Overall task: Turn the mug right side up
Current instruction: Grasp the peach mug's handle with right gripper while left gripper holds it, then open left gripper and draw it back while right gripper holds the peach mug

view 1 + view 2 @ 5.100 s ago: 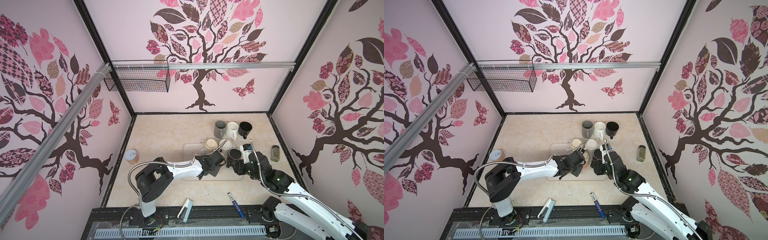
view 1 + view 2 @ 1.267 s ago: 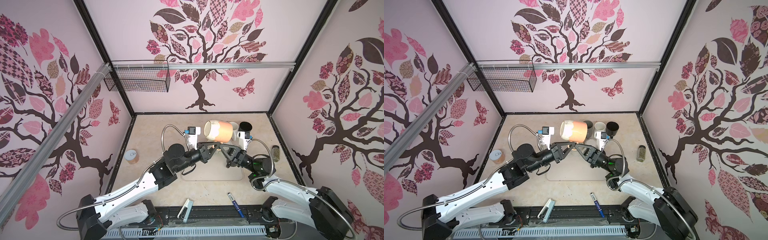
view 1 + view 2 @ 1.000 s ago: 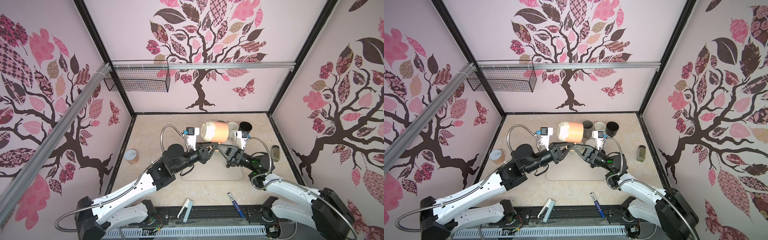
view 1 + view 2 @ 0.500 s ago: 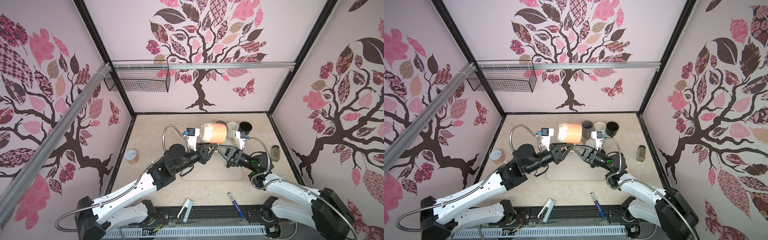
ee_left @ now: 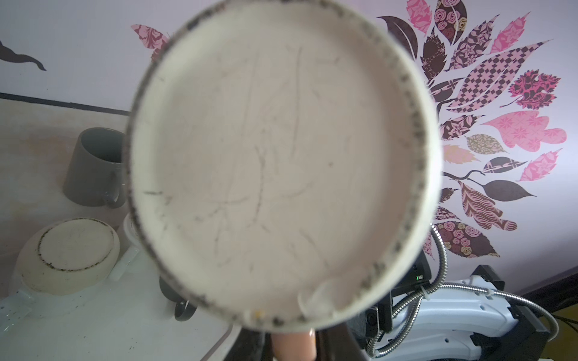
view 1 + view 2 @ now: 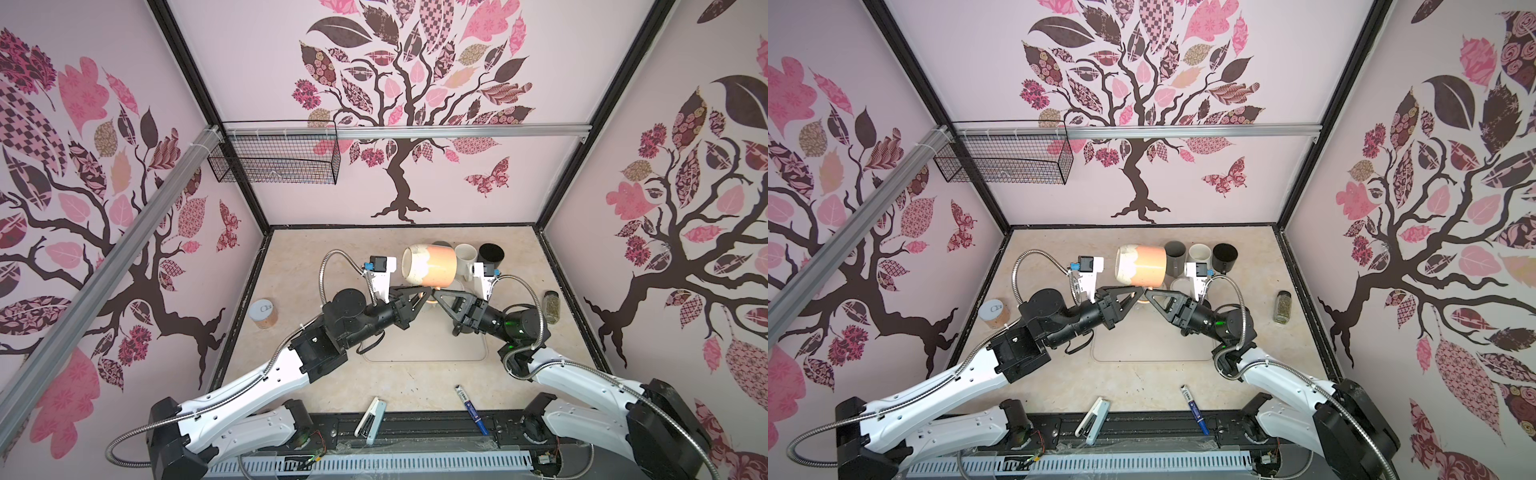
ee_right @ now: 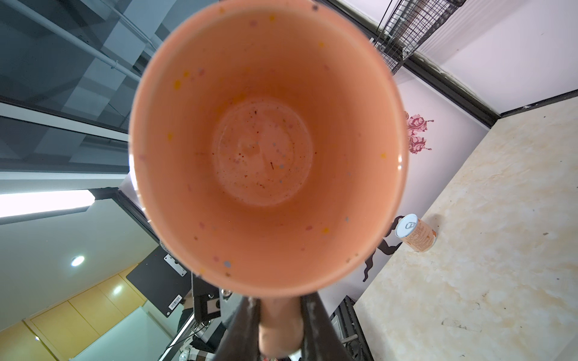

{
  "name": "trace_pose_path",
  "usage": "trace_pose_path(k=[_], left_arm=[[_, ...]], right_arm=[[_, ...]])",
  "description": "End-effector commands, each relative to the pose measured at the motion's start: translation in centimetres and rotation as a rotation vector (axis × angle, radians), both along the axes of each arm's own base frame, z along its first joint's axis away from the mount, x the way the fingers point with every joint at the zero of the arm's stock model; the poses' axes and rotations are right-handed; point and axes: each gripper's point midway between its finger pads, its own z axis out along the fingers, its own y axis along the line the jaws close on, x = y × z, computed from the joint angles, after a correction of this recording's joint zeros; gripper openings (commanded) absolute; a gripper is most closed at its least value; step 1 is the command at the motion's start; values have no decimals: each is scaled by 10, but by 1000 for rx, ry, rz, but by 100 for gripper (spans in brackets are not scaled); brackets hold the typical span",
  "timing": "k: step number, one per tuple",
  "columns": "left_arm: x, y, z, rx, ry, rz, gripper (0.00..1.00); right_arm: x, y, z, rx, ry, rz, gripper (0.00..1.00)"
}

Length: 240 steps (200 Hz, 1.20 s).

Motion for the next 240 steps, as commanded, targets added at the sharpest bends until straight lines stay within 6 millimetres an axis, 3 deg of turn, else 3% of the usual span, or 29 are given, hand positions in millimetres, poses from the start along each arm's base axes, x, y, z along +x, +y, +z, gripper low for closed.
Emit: trace_pose_path(k=[1,43,57,75,154,191,219,240], left_arm=[[1,1,35,-74,-76,2,0],[-2,-10,31,-90,-63,-54,0],[-3,-15,27,-100,-48,-75,0],[-4,-18,25,-108,-37,-90,0],[-8,-18,24,-109,-34,-115,0],[-9,-16,24,-110,-35,-111,0],[-11,-17,23,-110,-32,-122,0],[-12,-17,20,-105,-23,-125,0]], right_arm=[[-19,-5,30,68,-116,40,0],[-15,-6,33,89,-92,31,0],[-13,-6,34,102,-89,33,11],[-12,-7,39,123,-88,32,16],[-7,-7,54,152,-103,24,30],[-5,-6,55,153,-102,17,32],[-4,-7,59,162,-108,8,24],[-4,-7,65,164,-123,7,0]])
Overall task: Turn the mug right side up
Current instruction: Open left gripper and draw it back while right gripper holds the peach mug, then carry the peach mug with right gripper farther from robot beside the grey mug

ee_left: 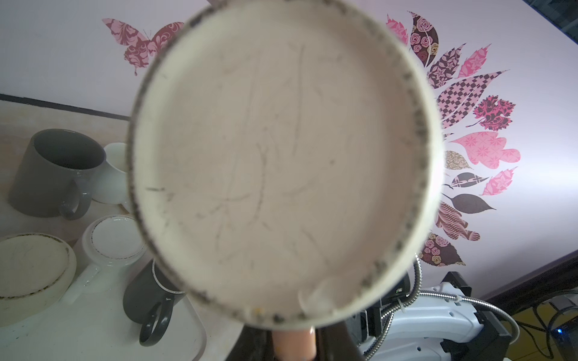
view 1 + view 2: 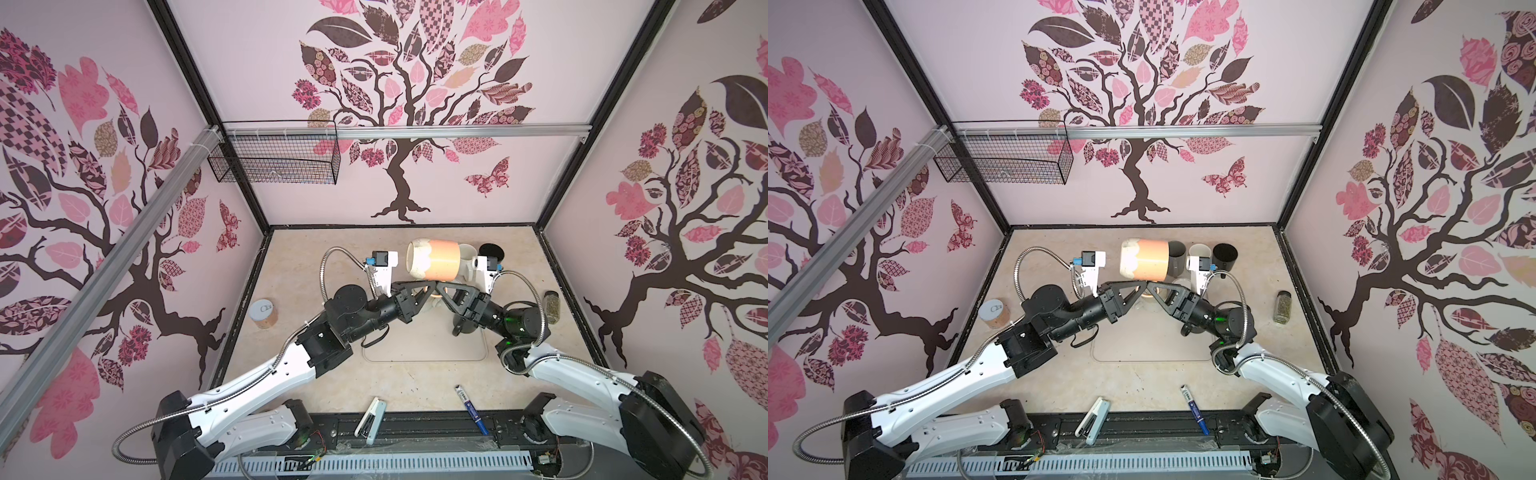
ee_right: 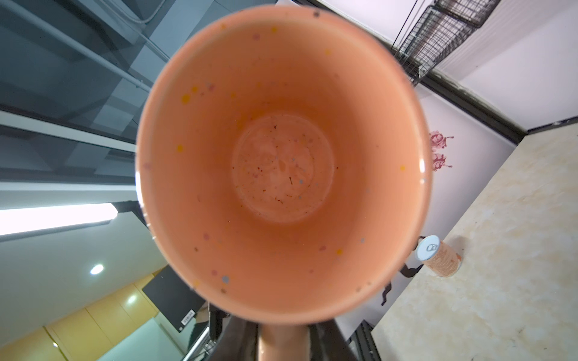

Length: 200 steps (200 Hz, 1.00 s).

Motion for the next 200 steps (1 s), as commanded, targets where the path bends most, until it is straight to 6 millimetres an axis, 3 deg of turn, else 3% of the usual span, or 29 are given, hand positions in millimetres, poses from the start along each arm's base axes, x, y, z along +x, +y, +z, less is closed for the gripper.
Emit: trace_pose_path(k=[1,35,45,51,55,67,73,99,130,172,200], left_arm=[[-15,-6,6,-11,-38,-74,0],[-16,-3,-11,54,-23,-60,0],[-8,7,-24,132,4,3,38],[-3,15,-30,177,17,60,52],[2,23,-35,208,29,103,67],[15,49,-42,277,29,249,89],[18,61,-42,301,15,303,95],[29,107,-44,385,-8,501,96],[42,140,-79,573,123,533,96],[43,149,-100,643,100,542,94],[46,149,-105,658,95,546,93]], right_arm=[[-12,-4,41,74,-127,3,0],[-10,2,42,40,-127,14,0],[-7,7,40,-4,-124,12,0],[-4,10,37,-33,-114,4,0],[-2,11,36,-48,-115,-5,0],[2,13,36,-92,-116,-30,0],[6,14,35,-118,-113,-51,0],[32,20,27,-289,-66,-167,0],[85,16,2,-591,45,-382,0],[151,4,-37,-919,158,-613,0],[183,13,-48,-1048,168,-656,0]])
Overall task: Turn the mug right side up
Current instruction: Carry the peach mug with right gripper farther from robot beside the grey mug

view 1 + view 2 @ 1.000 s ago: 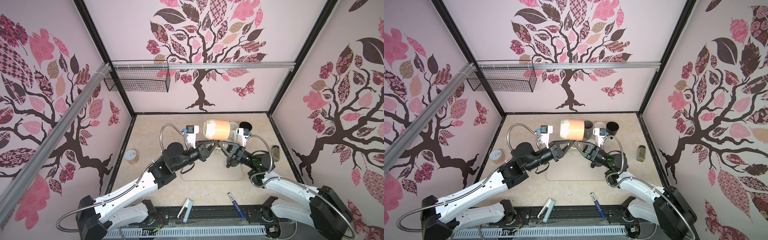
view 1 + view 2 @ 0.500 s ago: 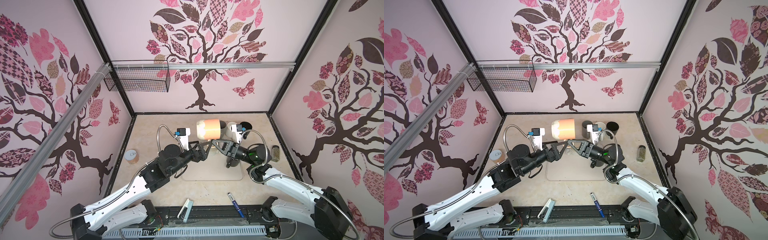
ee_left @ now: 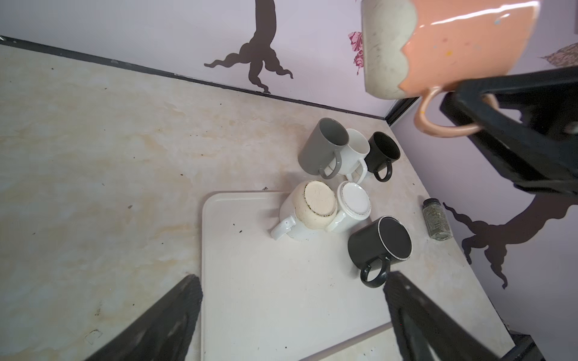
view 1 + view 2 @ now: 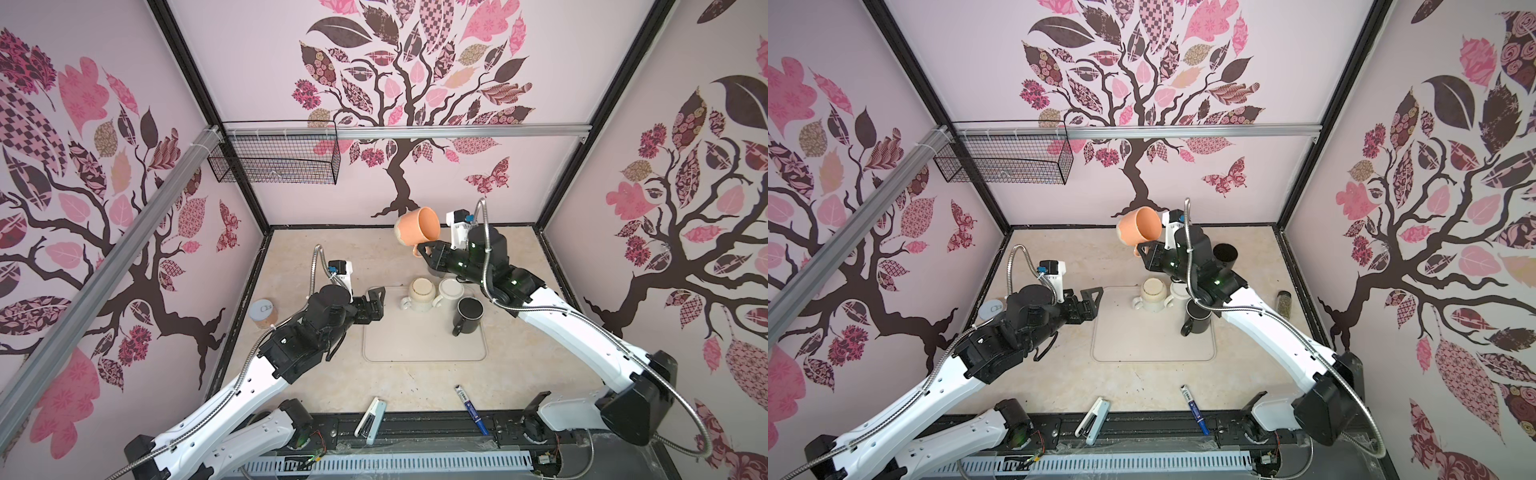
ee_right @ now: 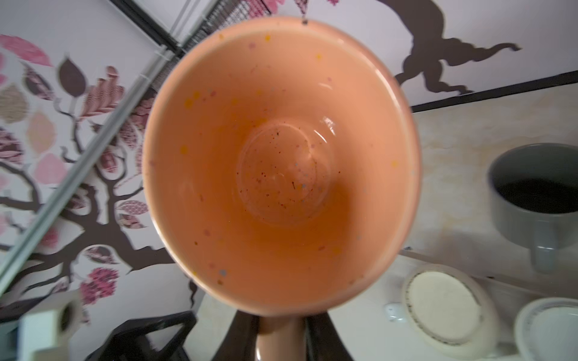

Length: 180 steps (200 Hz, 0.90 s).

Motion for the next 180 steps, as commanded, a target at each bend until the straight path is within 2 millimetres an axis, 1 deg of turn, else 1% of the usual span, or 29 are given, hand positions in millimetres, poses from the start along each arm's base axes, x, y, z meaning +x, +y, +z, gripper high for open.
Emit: trace_pose_path(k=[1,38,81,108,127,162,180], left_arm=[[2,6,-14,61,2,8,93],[5,2,-21,67,8,2,93],[5,4,-26,77,13,4,93],[4,6,-26,83,9,3,93],[5,8,-28,89,10,7,93],[5,7,-32,90,19,0,94],[5,3,-34,85,28,-16,94]], right_arm=[[29,-10,-2,-181,-40,-86,0],[65,-4,-26,-312,-18,-150,0],[94,6,-60,-409,34,-173,0],[107,13,-83,-471,62,-168,0],[115,13,-98,-509,76,-184,0],[125,13,-124,-552,107,-183,0],[128,12,-138,-577,129,-187,0]])
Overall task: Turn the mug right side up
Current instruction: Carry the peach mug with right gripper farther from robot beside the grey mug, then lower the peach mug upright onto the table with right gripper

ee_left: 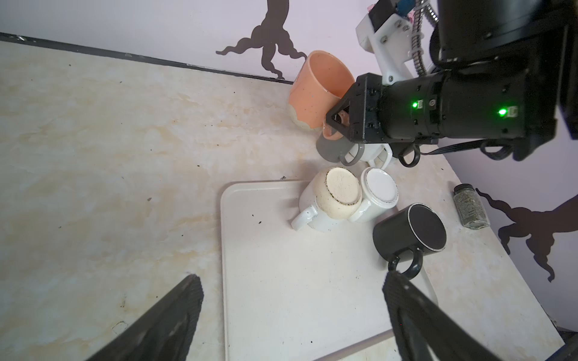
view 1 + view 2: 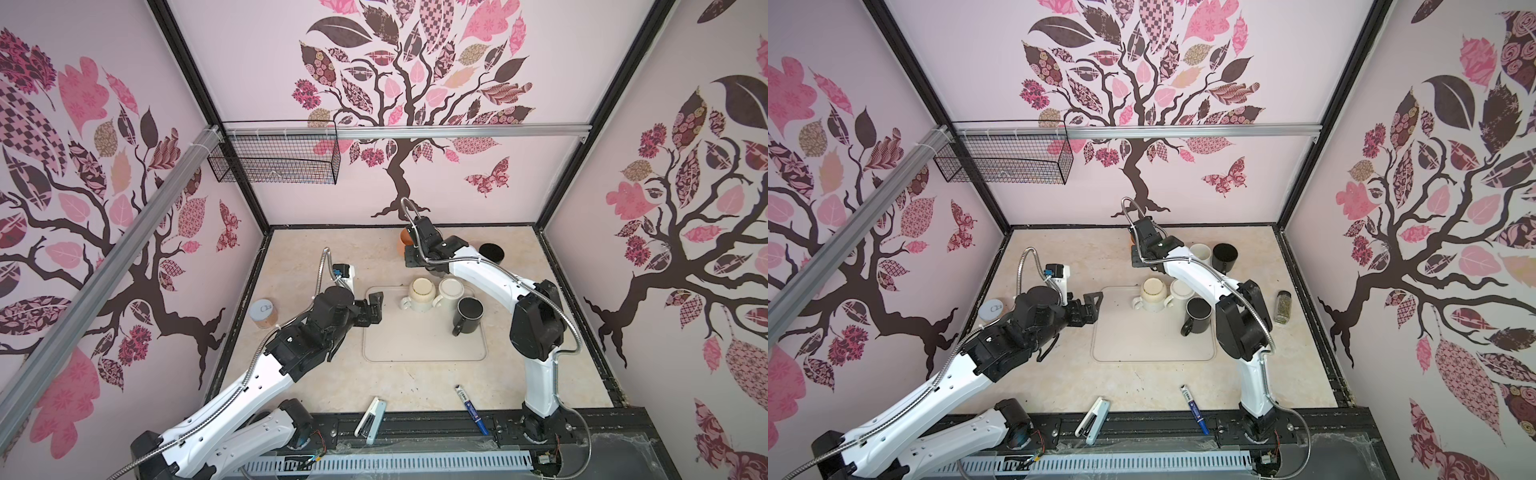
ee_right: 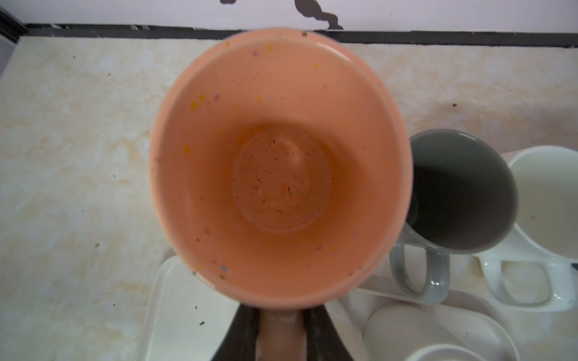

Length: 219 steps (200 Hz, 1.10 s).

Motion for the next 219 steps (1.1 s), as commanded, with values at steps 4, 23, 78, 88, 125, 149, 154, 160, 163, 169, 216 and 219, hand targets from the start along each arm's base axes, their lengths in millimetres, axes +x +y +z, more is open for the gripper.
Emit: trace_pose_path(k=[4,23,78,88,125,149,154,160,163,169,216,219], left_arm=[[0,-2,-9,8,6,-17,94],[0,-5,-11,6,15,-28,94],[1,-7,-15,8,25,-34,94],[1,-7,-14,7,25,-34,94],[3,-8,-17,10,30,-33,94],[5,-11,-21,13,41,-35,94],[5,-11,-21,12,41,-33,94],[5,-11,-22,10,43,-32,94],[5,-11,-22,10,43,-33,94],[6,-11,-23,9,45,-32,94],[5,-9,-23,11,41,-28,94],[5,-9,-23,11,43,-28,94]], right_arm=[[24,3,17,-2,-89,-24,0],[26,1,4,1,-72,-27,0],[32,-5,-24,3,-27,-18,0],[33,-7,-29,-4,-18,-21,0],[34,-12,-45,-19,3,-24,0],[33,-15,-54,-38,12,-29,0],[33,-16,-56,-42,13,-32,0],[32,-17,-57,-45,15,-34,0],[33,-18,-58,-47,15,-36,0],[32,-19,-59,-51,16,-35,0],[30,-20,-66,-55,22,-40,0],[30,-20,-66,-54,23,-41,0]])
